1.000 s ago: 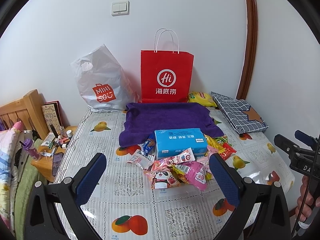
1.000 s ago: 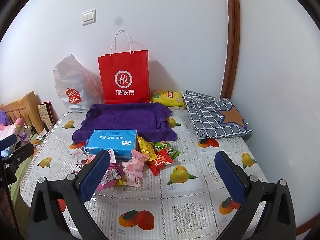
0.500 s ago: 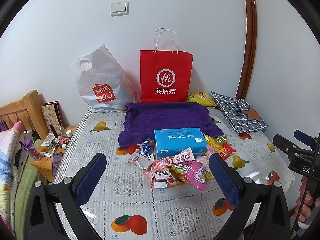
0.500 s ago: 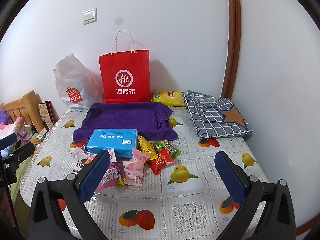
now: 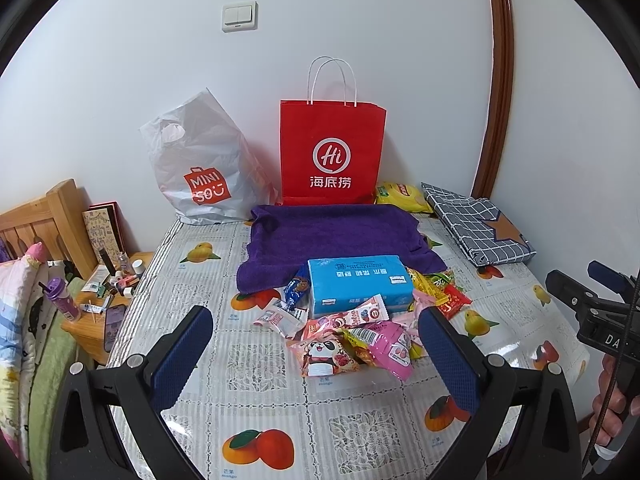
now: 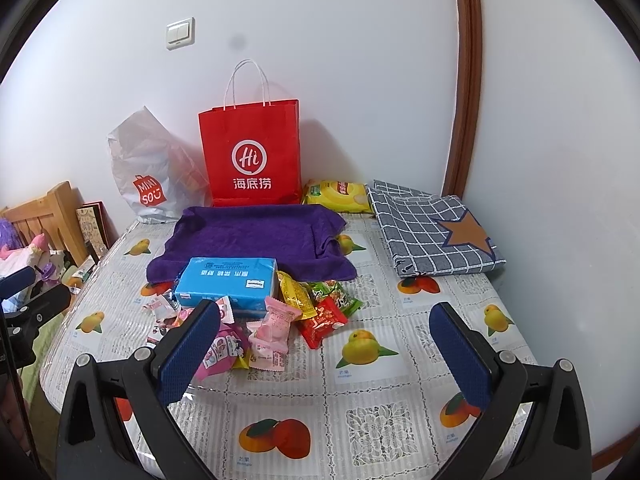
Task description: Organize snacks
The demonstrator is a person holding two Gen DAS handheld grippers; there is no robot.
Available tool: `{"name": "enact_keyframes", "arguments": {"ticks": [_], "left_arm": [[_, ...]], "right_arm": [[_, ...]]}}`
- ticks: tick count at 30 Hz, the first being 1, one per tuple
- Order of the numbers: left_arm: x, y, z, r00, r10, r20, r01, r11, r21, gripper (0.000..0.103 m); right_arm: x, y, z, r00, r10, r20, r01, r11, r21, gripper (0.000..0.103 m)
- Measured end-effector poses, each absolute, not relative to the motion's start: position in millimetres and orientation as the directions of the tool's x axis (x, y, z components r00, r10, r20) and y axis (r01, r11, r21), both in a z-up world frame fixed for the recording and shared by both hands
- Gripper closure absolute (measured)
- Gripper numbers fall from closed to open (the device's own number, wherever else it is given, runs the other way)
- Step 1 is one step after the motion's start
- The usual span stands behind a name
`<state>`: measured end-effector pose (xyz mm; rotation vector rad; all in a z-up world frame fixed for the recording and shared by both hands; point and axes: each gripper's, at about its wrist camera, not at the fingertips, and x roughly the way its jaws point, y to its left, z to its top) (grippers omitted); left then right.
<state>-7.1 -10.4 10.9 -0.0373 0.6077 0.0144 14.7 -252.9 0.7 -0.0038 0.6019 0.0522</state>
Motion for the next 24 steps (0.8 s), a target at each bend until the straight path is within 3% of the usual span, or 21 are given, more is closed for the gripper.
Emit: {"name": "enact_keyframes", "arguments": {"ticks": [24], "left_arm": [[-7.2, -11.5, 10.7, 0.821, 0.007, -0.571, -0.028, 0.999, -0.028, 0.000]], "right_arm": [[13.2, -251.7, -2.1, 0.825, 0.058, -0.563, -0.059, 0.998, 0.016, 0.000]]}}
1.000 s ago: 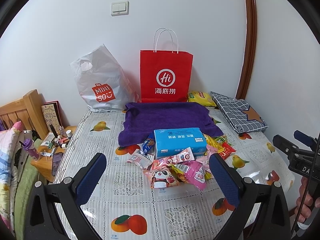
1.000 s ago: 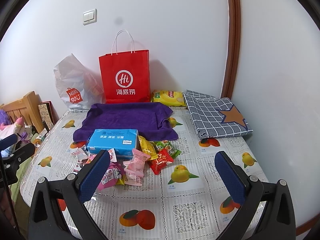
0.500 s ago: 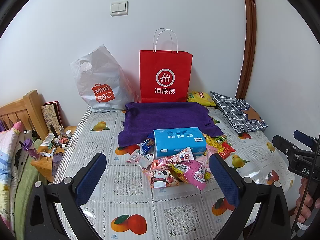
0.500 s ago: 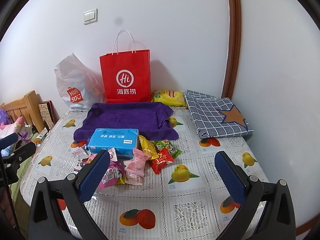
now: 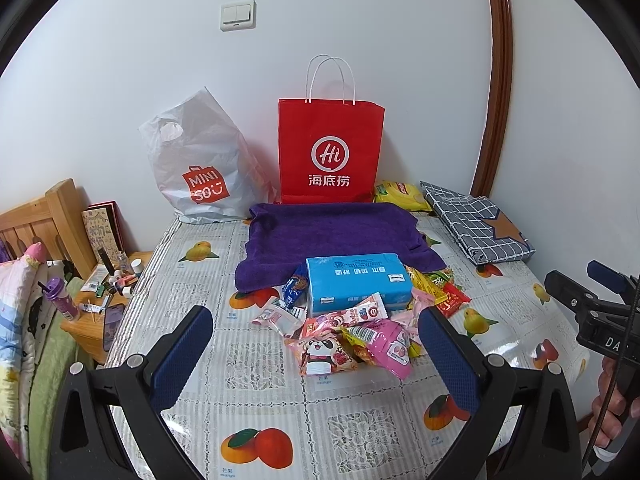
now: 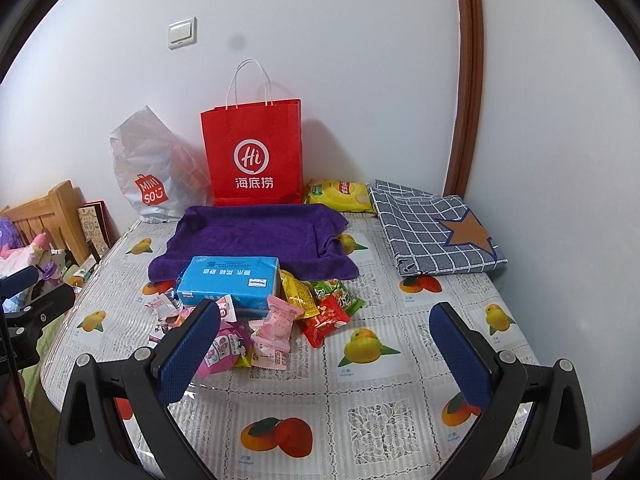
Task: Organize snacks
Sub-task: 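Move both tools toward the snack pile in front of the tissue pack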
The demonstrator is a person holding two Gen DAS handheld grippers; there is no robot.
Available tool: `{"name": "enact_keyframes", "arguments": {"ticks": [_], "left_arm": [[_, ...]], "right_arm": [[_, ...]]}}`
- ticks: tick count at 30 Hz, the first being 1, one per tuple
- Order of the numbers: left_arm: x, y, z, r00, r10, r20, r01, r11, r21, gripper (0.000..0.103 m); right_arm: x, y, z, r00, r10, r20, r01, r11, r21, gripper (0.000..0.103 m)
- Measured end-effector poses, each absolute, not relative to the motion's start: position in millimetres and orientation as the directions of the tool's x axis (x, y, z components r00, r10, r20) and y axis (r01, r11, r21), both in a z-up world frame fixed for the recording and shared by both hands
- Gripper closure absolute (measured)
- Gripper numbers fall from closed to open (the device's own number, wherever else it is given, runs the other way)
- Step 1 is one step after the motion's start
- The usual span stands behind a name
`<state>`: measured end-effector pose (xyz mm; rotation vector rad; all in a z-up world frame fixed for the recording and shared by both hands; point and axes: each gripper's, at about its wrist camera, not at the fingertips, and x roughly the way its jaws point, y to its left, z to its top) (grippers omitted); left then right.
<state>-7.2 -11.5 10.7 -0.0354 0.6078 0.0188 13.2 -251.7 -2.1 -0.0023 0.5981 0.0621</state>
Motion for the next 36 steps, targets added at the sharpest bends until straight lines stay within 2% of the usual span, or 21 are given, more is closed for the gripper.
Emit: {"name": "enact_keyframes", "arguments": {"ticks": [11, 16, 26, 30, 34, 36], "left_arm": [[4.5, -8.0, -14.7, 0.780, 0.084, -0.620, -0.097, 0.995, 0.013, 0.000], [14.4, -2.0, -32.4, 0.757, 0.117, -0.643, -0.121, 0.992, 0.037, 0.000], [50.0, 13.3, -69.1, 0.692, 0.067, -0.718, -0.093, 0.996, 0.003, 0.000], [69.5, 22.5, -78.4, 0.671, 0.079, -0.737, -0.109, 0.994, 0.008, 0.000], [86.1, 32.8, -86.5, 0.652, 0.087, -0.753, -0.125, 0.992, 0.007, 0.000], [91.5, 37.5, -88.4, 0.655, 0.086, -0.751, -0.131, 0.991, -0.001, 0.000]], "right_arm": [[26.4, -257.6, -19.6, 0.803, 0.081, -0.591, -0.058, 0.997, 0.057, 0.000], [39.4, -259.8, -37.4, 0.786, 0.030, -0.617, -0.017, 1.000, 0.026, 0.000], [78.3, -272.2, -84.7, 0.725, 0.020, -0.689, -0.001, 1.000, 0.028, 0.001], [101.0, -276.9, -100.4, 0.691, 0.057, -0.720, 0.005, 0.996, 0.084, 0.005], [126.9, -272.3, -113.1, 0.667, 0.062, -0.742, -0.008, 0.997, 0.076, 0.010], [139.8, -270.5, -120.6, 0.652, 0.073, -0.755, -0.017, 0.996, 0.082, 0.016]]}}
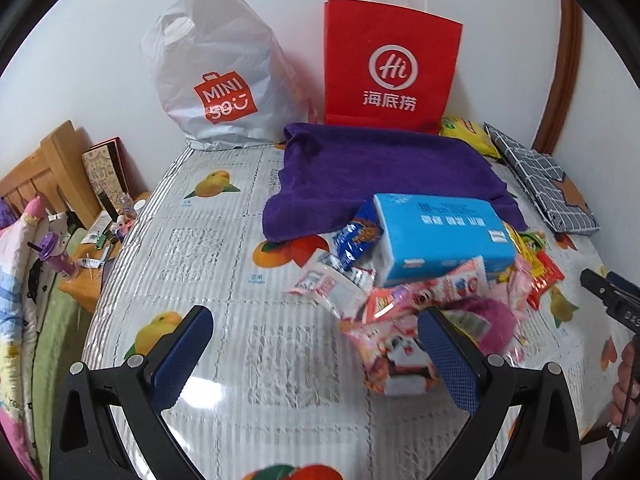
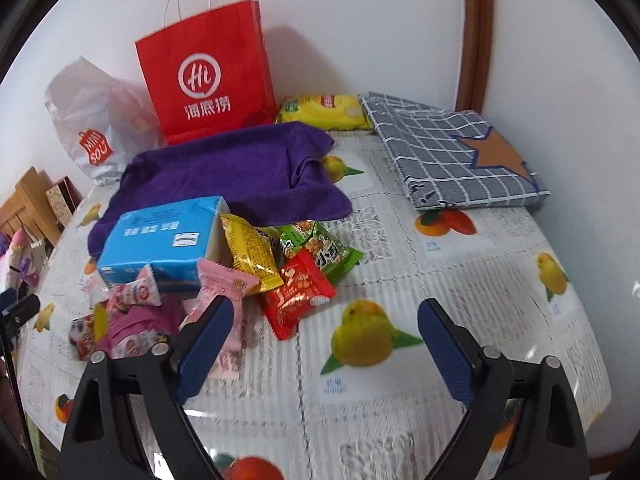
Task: Organize snacks
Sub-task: 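Move both tools toward the snack pile in front of the tissue pack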
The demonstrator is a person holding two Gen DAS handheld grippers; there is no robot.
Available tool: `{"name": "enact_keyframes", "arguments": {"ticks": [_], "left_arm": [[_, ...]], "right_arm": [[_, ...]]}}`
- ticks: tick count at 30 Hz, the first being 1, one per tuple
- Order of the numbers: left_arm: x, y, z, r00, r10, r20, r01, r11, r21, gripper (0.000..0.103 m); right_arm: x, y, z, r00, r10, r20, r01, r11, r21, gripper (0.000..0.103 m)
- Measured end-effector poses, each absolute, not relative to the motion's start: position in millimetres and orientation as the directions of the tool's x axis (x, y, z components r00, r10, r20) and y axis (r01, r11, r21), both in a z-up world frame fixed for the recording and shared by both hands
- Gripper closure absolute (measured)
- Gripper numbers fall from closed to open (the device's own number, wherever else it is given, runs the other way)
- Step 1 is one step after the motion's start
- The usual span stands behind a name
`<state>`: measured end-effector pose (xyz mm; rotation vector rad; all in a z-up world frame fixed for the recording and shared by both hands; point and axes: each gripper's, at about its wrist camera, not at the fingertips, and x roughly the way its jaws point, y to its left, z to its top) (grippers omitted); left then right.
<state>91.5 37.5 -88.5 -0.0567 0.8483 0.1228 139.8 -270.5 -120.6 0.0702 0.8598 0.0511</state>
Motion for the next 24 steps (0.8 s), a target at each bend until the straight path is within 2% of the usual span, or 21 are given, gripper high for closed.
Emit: {"name": "enact_keyframes", "arguments": {"ticks": [4, 8, 13, 14, 16, 18, 24], "left_arm": [[103.4, 47.9, -91.7, 0.654, 0.087, -0.751, -0.143, 0.990, -0.010, 0.000], [113.6, 53.9, -95.7, 0.651, 0.087, -0.754, -0.146, 0.989, -0.012, 0.000], [123.2, 58.9, -99.9, 0.646, 0.082, -0.759, -0.150, 0.988, -0.022, 0.000], [124.6, 59.1, -100.7, 0.644, 0.081, -0.761, -0.150, 0.988, -0.022, 0.000], [127.0, 59.3, -102.2, 0.639, 0.083, -0.764, -0.152, 0.988, -0.019, 0.000], [128.1, 58.8, -103.4, 0.637, 0.083, -0.766, -0.150, 0.989, -0.017, 0.000], [125.2, 57.5, -105.5, 0.635, 0.076, -0.769, -0.145, 0.989, -0.022, 0.000]], "right_arm": [[161.5, -268.9, -137.3, 0.620, 0.103, -0.778, -0.034, 0.994, 0.105, 0.029], [178.9, -270.5, -155.6, 0.584, 0.112, -0.804, -0.030, 0.993, 0.117, 0.046], [189.5, -278.2, -167.2, 0.566, 0.189, -0.803, -0.042, 0.979, 0.201, 0.057], [190.2, -278.6, -167.5, 0.563, 0.207, -0.800, -0.051, 0.975, 0.217, 0.063], [190.5, -278.2, -166.0, 0.563, 0.232, -0.793, -0.066, 0.969, 0.237, 0.069], [189.0, -277.4, -164.1, 0.560, 0.247, -0.791, -0.080, 0.966, 0.244, 0.084], [173.7, -283.1, -161.6, 0.540, 0.257, -0.801, -0.083, 0.964, 0.253, 0.094]]}}
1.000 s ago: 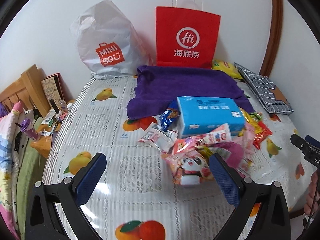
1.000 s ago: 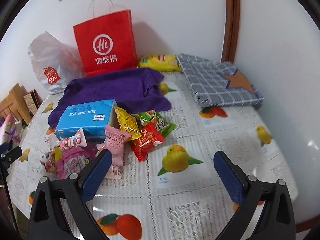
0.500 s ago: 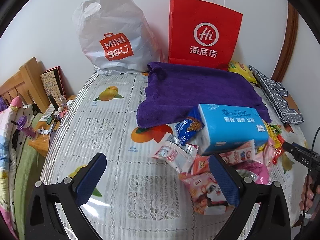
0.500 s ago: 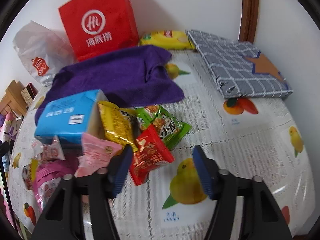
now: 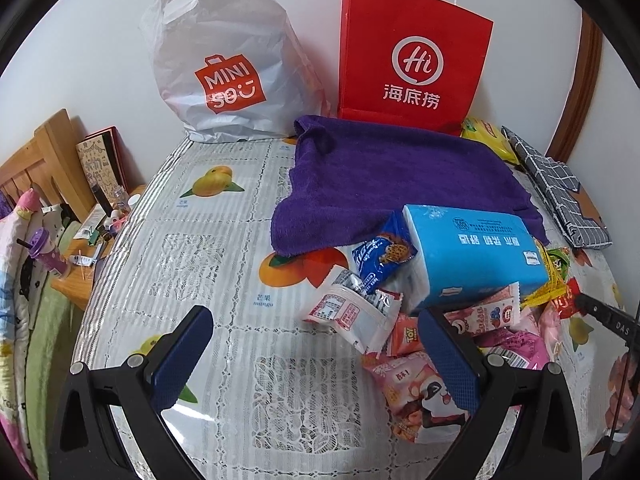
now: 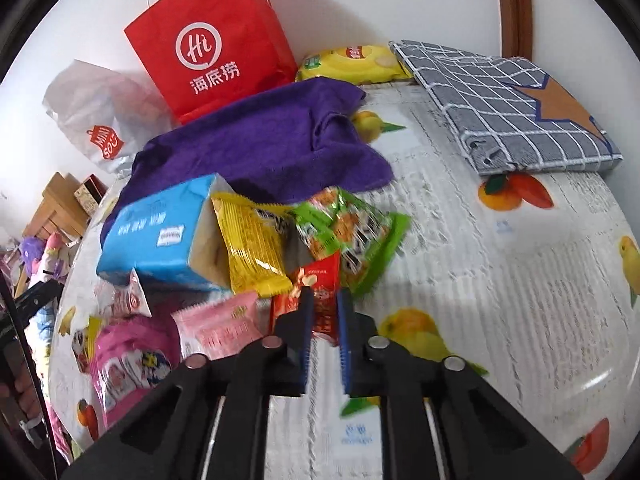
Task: Organize snacks
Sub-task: 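Move both tools toward the snack pile in front of the tissue pack, then grasp the red candy packet with the right gripper while the left gripper reaches a white wrapper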
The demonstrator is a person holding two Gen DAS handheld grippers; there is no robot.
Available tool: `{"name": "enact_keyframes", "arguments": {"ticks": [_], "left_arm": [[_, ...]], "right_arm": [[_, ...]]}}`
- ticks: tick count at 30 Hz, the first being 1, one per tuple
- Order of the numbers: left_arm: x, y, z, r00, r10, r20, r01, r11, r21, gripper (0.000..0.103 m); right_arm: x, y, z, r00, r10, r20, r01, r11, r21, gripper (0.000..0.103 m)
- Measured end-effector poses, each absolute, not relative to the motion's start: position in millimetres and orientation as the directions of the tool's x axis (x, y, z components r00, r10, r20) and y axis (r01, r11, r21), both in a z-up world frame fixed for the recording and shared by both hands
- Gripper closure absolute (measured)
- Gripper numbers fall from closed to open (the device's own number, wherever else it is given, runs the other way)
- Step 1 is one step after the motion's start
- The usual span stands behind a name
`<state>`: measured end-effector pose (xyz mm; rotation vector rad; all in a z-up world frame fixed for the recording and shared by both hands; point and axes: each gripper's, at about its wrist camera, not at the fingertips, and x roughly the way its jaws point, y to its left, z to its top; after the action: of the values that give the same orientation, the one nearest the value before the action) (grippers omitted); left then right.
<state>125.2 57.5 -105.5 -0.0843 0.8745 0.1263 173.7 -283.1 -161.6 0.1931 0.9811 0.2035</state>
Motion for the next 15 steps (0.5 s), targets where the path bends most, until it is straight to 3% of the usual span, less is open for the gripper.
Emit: {"name": "enact_keyframes", "arguments": {"ticks": [5, 7, 9, 15], "left_arm": [[123.4, 54.7, -106.5, 0.634, 0.065, -0.771, -0.134, 0.991, -0.028, 0.000], [123.6, 55.0, -106.3, 0.635, 0.058, -0.770, -0.132, 0.991, -0.034, 0.000], [124.1, 55.2, -106.1, 0.636, 0.054, -0.770, -0.130, 0.991, -0.037, 0.000], [128.5, 58.6, -106.1, 0.634, 0.059, -0.771, -0.136, 0.990, -0.036, 0.000]], "right_arm": [[160.4, -296.5, -167.1, 0.526, 0.212, -0.824, -0.040, 0.974, 0.225, 0.091], [159.7, -302.0, -166.6, 0.532, 0.213, -0.820, -0.025, 0.971, 0.236, 0.076], [162.1, -303.9, -164.5, 0.544, 0.224, -0.809, -0.013, 0.966, 0.258, 0.043], [182.1, -286.3, -169.3, 0.532, 0.226, -0.816, -0.022, 0.967, 0.253, 0.037]]}}
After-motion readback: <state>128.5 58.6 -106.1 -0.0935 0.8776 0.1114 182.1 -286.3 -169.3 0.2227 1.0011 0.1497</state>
